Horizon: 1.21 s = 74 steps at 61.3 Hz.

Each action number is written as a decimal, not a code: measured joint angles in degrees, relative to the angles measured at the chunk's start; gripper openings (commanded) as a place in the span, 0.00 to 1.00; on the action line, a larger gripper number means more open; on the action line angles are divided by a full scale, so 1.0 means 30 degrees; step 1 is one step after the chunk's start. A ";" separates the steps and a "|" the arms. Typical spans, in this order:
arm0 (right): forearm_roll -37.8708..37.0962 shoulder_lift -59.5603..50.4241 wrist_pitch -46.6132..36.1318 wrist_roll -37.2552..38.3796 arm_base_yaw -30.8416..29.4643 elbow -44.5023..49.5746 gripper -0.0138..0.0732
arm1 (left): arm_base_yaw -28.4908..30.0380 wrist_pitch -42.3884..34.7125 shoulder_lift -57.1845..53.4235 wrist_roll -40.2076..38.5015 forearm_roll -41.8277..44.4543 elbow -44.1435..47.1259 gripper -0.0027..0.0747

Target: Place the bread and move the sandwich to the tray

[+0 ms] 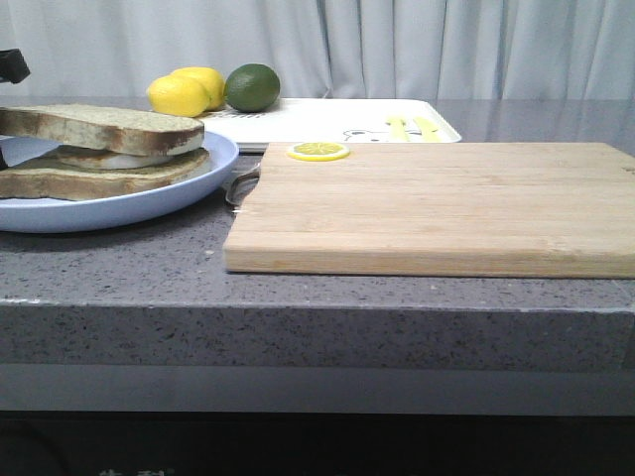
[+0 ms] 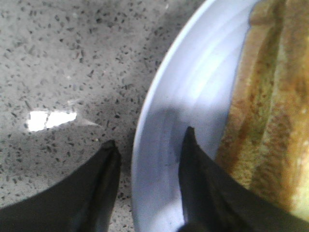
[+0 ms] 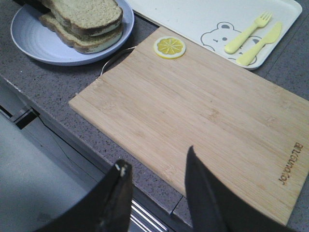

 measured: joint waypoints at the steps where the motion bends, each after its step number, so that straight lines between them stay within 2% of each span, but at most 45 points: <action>1: 0.0000 0.0000 0.0000 0.0000 0.0000 0.0000 0.50 | 0.0000 0.0000 0.0000 0.0000 0.0000 0.0000 0.26; 18: 0.0000 0.0000 0.0000 0.0000 0.0000 0.0000 0.50 | 0.0013 -0.0095 0.0029 0.0000 -0.0122 -0.0031 0.01; 39: 0.0000 0.0000 0.0000 0.0000 0.0000 0.0000 0.50 | 0.0013 0.0102 -0.1322 -0.0129 -0.0270 -0.0147 0.01; 58: 0.0000 0.0000 0.0000 0.0000 0.0000 0.0000 0.50 | 0.0013 0.0267 -0.2029 0.0035 -0.0666 -0.1929 0.01; 74: 0.0000 0.0000 0.0000 0.0000 0.0000 0.0000 0.50 | 0.0013 -0.1750 -0.1635 0.0158 -0.3219 -0.2998 0.01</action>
